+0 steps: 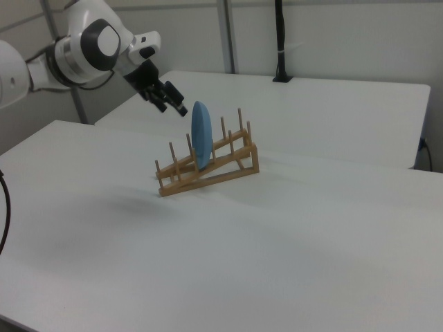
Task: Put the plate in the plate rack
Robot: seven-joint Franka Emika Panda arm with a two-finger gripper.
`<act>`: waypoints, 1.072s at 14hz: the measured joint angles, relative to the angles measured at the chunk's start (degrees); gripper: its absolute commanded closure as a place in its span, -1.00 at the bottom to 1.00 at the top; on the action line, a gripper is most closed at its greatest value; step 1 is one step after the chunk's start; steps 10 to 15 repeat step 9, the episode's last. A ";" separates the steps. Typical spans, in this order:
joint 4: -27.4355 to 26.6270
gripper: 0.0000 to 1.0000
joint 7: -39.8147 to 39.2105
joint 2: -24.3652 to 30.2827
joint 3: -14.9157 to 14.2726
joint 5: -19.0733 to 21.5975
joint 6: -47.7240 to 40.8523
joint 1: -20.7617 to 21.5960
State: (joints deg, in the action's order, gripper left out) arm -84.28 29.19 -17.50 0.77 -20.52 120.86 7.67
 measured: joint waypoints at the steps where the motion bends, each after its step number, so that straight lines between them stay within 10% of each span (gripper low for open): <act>1: -0.02 -1.00 -2.86 0.80 0.00 3.14 -2.73 -0.02; 6: -1.67 -1.00 -12.88 7.79 -0.01 16.05 -18.12 -0.80; 15: -4.32 -1.00 -13.01 10.61 -0.01 16.38 -22.00 -0.82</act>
